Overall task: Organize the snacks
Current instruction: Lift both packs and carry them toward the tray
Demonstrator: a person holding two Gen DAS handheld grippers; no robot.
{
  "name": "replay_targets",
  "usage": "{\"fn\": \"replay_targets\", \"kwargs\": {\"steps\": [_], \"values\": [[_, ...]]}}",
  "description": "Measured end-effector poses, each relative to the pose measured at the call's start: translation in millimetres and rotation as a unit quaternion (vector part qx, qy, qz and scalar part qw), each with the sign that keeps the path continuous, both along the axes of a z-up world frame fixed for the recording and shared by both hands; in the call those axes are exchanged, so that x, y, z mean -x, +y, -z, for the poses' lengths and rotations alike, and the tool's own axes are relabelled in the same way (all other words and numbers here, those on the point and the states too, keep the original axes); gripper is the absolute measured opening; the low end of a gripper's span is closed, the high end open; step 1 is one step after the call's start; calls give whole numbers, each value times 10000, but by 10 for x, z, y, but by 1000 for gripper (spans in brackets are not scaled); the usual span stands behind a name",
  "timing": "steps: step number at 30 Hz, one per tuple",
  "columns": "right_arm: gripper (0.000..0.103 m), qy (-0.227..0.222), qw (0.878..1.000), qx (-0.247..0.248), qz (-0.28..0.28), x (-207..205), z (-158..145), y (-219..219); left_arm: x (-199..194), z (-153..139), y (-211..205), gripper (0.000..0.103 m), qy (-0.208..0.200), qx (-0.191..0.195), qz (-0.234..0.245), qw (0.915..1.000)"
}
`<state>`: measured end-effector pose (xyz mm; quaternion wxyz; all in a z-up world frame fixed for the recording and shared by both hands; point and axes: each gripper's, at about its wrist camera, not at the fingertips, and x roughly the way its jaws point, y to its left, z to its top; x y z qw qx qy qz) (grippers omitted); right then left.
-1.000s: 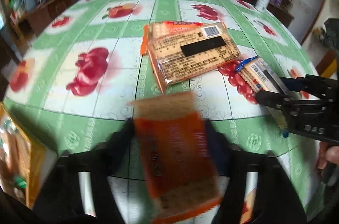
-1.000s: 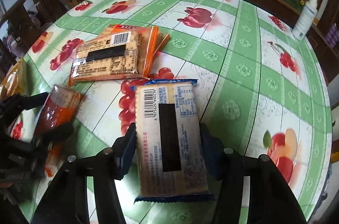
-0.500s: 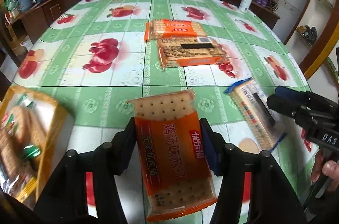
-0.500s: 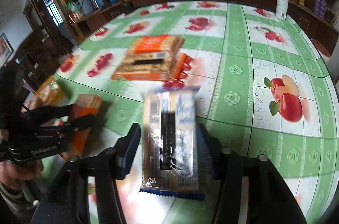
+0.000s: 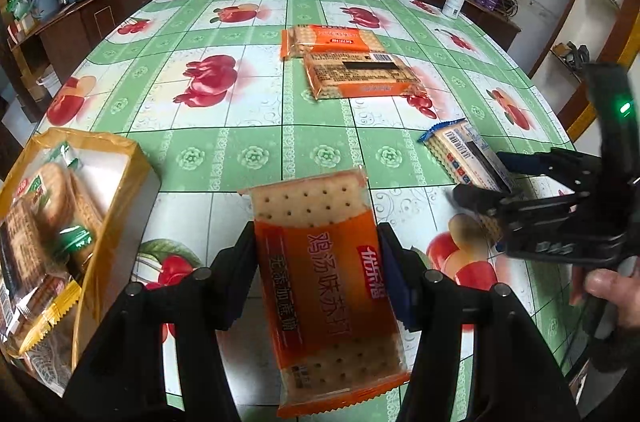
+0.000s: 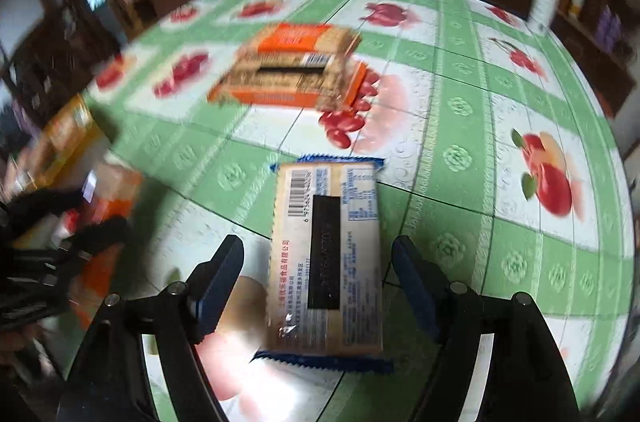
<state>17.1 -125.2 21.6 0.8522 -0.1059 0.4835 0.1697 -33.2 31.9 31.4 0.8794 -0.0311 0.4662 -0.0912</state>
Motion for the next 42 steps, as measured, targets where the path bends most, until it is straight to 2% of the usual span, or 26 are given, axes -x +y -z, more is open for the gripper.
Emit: {"fn": "replay_targets", "kwargs": {"steps": [1,2,3,6,8,13,17,18,22,25,27,32,34,35,36,42], "values": [[68,-75,9999,118,-45,9,25,16,2,8,19,59,20,3,-5,10000],[56,-93,9999,84,-44,18,9,-1,9,15,37,59,33,13,-16,10000],[55,-62,10000,34,-29,25,-8,-20,11,22,57,59,48,27,-34,10000],[55,38,10000,-21,-6,59,-47,-74,23,33,92,59,86,89,-62,9999],[55,54,9997,-256,6,95,-84,-110,48,17,90,59,73,105,-31,9999],[55,-148,9989,-455,-24,212,-272,-26,151,-137,105,57,-130,56,-4,9999],[55,-291,9977,-584,-189,250,-408,139,226,-286,191,50,-381,-58,-99,9992],[55,-311,9974,-609,-205,247,-426,178,227,-296,216,47,-391,-66,-105,9992],[55,-281,9972,-631,-290,252,-422,297,226,-234,323,47,-241,39,-181,9995],[55,-272,9974,-611,-254,285,-387,310,211,-171,363,54,-116,162,-265,9995],[55,-205,9975,-648,-215,293,-343,297,199,-130,320,80,-46,114,-232,9997],[55,-52,9979,-609,-207,312,-232,279,101,82,62,81,180,-283,27,9994],[55,-1,9978,-624,-212,314,-218,256,85,193,-30,81,293,-337,158,9989],[55,-4,9978,-630,-204,315,-219,244,104,193,-64,72,155,-472,189,9986],[55,-8,9978,-642,-192,315,-223,229,116,200,-97,57,64,-637,225,9977],[55,-59,9968,-776,-170,348,-269,196,156,167,0,56,50,-510,287,9983]]}}
